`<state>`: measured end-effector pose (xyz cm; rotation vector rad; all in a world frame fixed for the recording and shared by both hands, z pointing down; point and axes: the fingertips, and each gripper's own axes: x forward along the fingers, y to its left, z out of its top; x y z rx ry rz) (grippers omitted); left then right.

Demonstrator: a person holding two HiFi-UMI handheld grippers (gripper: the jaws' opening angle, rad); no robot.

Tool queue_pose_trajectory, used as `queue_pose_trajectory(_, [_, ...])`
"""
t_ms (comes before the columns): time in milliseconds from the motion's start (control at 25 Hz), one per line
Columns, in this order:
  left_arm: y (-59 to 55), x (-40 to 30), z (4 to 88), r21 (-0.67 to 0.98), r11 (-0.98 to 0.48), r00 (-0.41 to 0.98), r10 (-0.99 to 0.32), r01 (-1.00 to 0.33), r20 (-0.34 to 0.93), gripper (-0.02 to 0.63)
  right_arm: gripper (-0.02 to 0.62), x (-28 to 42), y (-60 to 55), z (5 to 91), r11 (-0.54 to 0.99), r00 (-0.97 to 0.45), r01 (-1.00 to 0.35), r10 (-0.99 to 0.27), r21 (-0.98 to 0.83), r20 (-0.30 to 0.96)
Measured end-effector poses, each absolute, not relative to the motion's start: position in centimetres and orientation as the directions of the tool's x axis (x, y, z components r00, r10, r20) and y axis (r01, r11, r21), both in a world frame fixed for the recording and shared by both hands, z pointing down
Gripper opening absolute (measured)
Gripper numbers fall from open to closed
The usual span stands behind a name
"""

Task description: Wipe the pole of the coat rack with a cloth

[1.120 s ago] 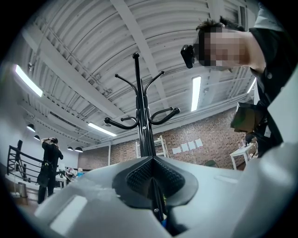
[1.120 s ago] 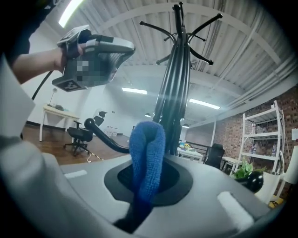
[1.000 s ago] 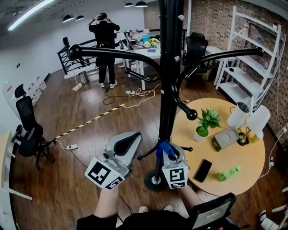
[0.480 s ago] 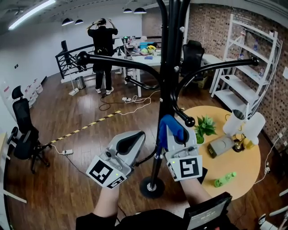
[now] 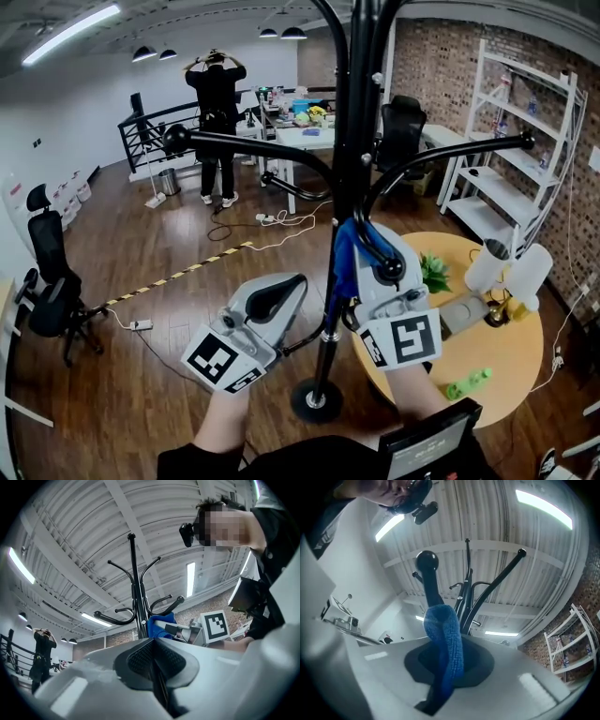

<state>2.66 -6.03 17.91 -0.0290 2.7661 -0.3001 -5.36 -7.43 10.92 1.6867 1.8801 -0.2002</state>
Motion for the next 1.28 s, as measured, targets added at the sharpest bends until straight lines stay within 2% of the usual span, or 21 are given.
queue_pose_trajectory(360, [-6.1,2.4,19.5,-0.179,0.984,-0.947,-0.046,0.012,-0.317,-0.006,0.015,-4.8,-7.4,16.9,0.188,-0.051,0.952,0.876,0.242,-0.48])
queue_pose_trajectory(680, [-6.4,2.0,21.8,-0.133,0.991,-0.961,-0.03,0.007,-0.274,-0.006,0.015,-5.0,-7.4,27.0,0.249,-0.124,0.937,0.894,0.245,-0.431])
queue_pose_trajectory(760, [-6.5,2.1,22.3,-0.121,0.993,-0.964,-0.021,0.011,-0.265,-0.006,0.015,-4.9,-7.4,30.0,0.242,-0.125,0.931,0.915,0.275,-0.383])
queue_pose_trajectory(920, [-6.5,2.3,23.1,-0.104,0.994,-0.969,-0.009,0.018,-0.248,-0.006,0.015,-3.9,-6.8,36.1,0.18,-0.125,0.875,0.981,0.45,-0.149])
queue_pose_trajectory(1120, [-6.7,2.5,23.2,-0.103,0.994,-0.97,-0.003,0.023,-0.243,-0.006,0.015,-4.2,-6.3,41.2,0.152,-0.146,0.932,0.988,0.329,-0.044])
queue_pose_trajectory(1280, [-6.5,2.5,23.1,-0.105,0.994,-0.97,0.0,0.026,-0.243,-0.006,0.015,-4.1,-6.1,42.5,0.141,-0.155,0.937,0.988,0.32,0.019])
